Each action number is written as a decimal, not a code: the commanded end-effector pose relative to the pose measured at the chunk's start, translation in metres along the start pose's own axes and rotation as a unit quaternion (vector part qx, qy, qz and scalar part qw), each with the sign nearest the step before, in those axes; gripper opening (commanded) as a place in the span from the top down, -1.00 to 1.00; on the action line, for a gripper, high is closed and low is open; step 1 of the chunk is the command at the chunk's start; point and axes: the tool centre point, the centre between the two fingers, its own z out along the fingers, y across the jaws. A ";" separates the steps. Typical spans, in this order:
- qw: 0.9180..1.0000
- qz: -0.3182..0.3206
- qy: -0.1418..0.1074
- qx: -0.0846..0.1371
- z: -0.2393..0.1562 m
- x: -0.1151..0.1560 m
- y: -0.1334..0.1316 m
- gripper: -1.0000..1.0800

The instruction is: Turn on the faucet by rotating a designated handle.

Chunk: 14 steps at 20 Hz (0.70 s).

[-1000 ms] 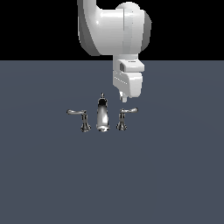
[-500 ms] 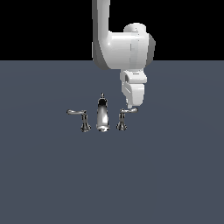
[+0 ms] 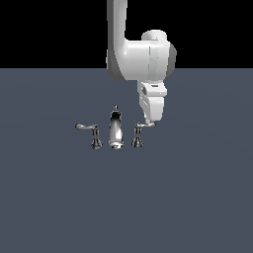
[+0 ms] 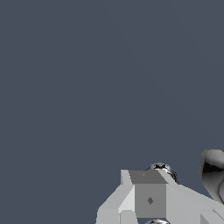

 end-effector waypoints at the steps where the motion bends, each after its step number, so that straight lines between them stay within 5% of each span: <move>1: 1.000 0.000 0.000 0.000 0.000 0.002 0.005 1.00; 14: 1.000 -0.005 -0.001 0.005 0.000 0.009 0.032 1.00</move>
